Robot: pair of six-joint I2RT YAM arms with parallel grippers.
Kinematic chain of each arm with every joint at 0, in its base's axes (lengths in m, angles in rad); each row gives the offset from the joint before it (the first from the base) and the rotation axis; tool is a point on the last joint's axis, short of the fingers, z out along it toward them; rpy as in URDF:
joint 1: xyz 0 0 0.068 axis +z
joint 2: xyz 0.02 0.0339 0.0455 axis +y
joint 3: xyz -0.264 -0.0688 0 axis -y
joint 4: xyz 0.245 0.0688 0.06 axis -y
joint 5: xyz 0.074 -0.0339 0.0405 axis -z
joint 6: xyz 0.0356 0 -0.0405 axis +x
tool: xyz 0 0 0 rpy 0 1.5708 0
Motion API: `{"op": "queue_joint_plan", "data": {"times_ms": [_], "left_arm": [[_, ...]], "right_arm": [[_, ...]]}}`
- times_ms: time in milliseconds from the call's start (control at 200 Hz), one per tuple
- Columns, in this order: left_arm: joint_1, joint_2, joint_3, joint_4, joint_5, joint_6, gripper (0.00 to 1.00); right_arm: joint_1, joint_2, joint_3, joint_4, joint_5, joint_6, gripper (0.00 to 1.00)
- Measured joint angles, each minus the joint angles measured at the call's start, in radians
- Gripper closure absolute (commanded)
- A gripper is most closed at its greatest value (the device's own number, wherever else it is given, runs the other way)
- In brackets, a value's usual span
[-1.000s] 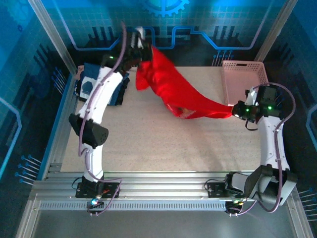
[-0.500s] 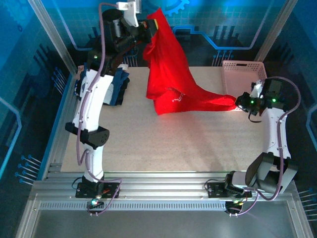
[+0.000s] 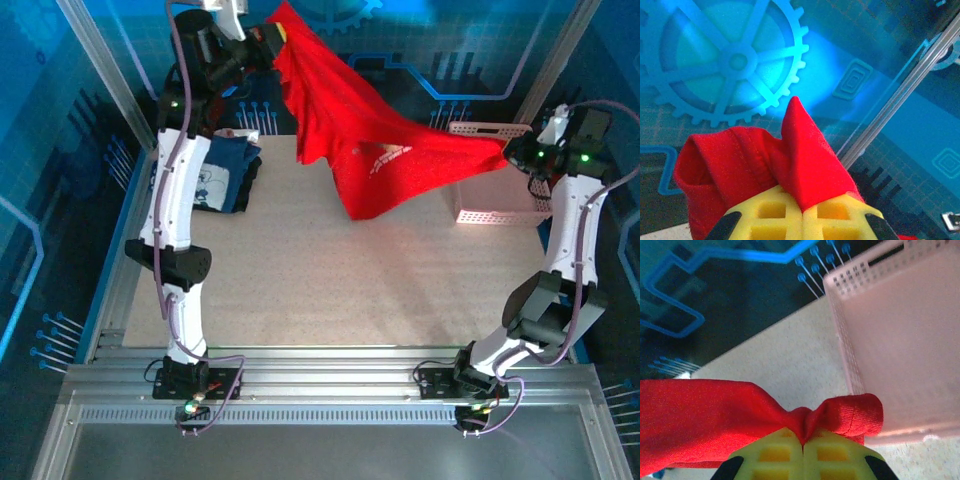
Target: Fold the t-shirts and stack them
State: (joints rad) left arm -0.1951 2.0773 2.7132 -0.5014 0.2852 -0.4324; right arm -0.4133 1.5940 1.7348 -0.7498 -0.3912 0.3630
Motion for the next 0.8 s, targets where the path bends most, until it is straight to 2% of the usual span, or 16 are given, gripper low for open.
{"op": "queue_joint_plan", "data": {"times_ms": [140,225,285,410,595,645,685,740,760,800], "left_arm": [[0.056,-0.026,-0.053,0.032,0.045,-0.006,1.0],[0.077,-0.103,-0.199,0.037,0.055,-0.002,1.0],[0.084,-0.206,-0.392,0.053,0.053,0.01,1.0],[0.09,-0.489,-0.919,0.125,0.042,0.016,1.0],[0.123,-0.782,-1.562,0.164,-0.029,0.008,1.0],[0.137,-0.818,-1.7,0.154,-0.061,-0.007,1.0],[0.145,-0.832,-1.799,0.14,-0.09,-0.021,1.0],[0.154,-0.837,-1.906,0.12,-0.127,-0.045,0.74],[0.155,-0.837,-1.934,0.115,-0.137,-0.051,0.68],[0.157,-0.837,-1.989,0.1,-0.156,-0.07,0.64]], "right_arm": [[0.003,-0.007,0.047,0.026,-0.009,0.012,0.98],[0.014,-0.056,-0.022,0.064,-0.01,0.02,0.98],[0.027,-0.124,-0.131,0.086,-0.008,0.026,0.98],[0.084,-0.317,-0.447,0.139,0.015,0.034,0.98],[0.231,-0.562,-0.914,0.171,0.051,0.082,0.96],[0.273,-0.595,-1.01,0.168,0.066,0.093,0.92],[0.302,-0.613,-1.073,0.159,0.079,0.112,0.84],[0.322,-0.632,-1.136,0.146,0.101,0.13,0.76],[0.324,-0.64,-1.154,0.138,0.108,0.144,0.7],[0.327,-0.654,-1.176,0.125,0.121,0.156,0.58]]}}
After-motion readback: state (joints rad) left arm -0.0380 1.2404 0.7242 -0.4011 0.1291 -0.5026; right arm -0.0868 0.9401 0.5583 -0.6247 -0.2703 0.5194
